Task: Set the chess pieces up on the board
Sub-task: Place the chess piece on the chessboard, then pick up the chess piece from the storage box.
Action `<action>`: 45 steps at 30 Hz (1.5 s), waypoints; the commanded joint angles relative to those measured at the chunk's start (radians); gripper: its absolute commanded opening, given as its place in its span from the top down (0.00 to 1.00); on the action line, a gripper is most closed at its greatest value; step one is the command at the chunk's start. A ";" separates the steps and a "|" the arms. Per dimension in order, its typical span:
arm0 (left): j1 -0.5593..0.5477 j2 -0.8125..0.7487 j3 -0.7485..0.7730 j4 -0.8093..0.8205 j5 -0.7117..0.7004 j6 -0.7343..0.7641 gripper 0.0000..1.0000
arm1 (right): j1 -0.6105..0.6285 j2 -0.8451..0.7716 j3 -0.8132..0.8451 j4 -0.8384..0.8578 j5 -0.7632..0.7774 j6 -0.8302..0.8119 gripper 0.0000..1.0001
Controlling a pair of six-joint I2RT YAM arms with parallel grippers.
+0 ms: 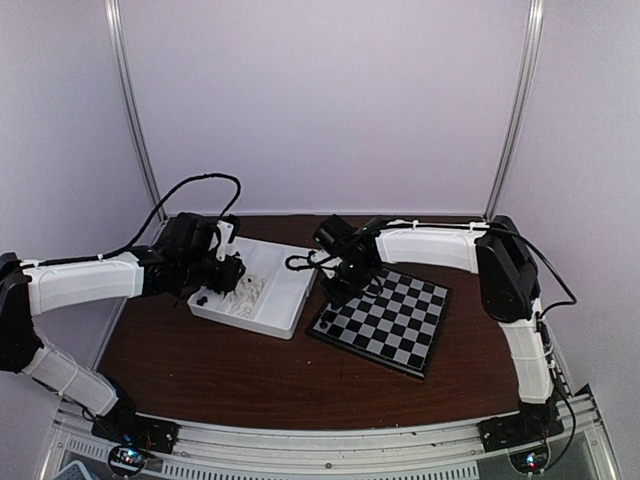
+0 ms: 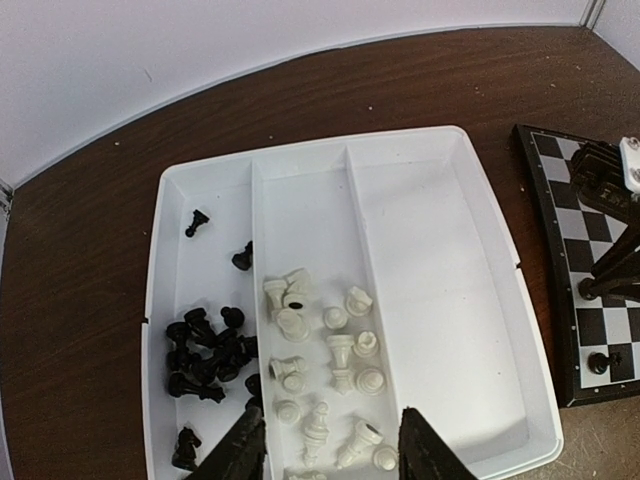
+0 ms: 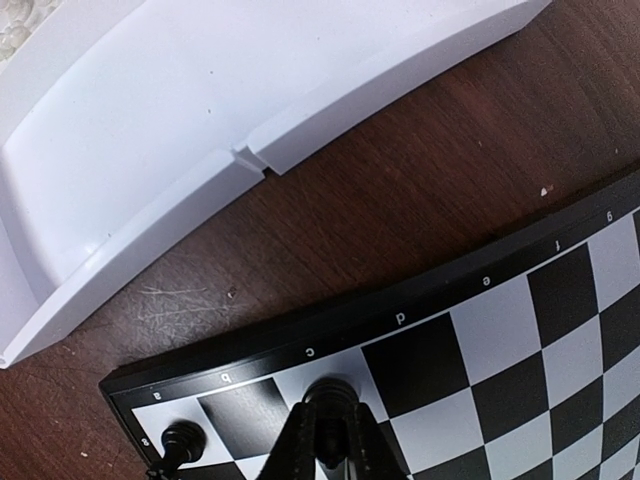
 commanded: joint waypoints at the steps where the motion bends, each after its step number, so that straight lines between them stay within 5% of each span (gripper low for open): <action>1: 0.012 -0.014 -0.009 0.025 0.008 -0.009 0.54 | 0.008 0.031 0.026 0.007 0.024 0.001 0.88; 7: 0.016 -0.015 -0.006 0.013 0.002 -0.007 0.53 | 0.010 0.006 0.021 0.021 0.029 0.008 0.64; 14: 0.035 0.006 0.036 -0.066 -0.029 -0.037 0.51 | 0.010 -0.106 -0.052 0.118 0.042 0.027 0.54; 27: 0.163 0.150 0.195 -0.289 -0.018 -0.110 0.52 | 0.010 -0.310 -0.264 0.350 0.004 0.073 0.52; 45: 0.227 0.494 0.548 -0.485 0.064 -0.090 0.65 | 0.008 -0.345 -0.315 0.395 -0.033 0.098 0.53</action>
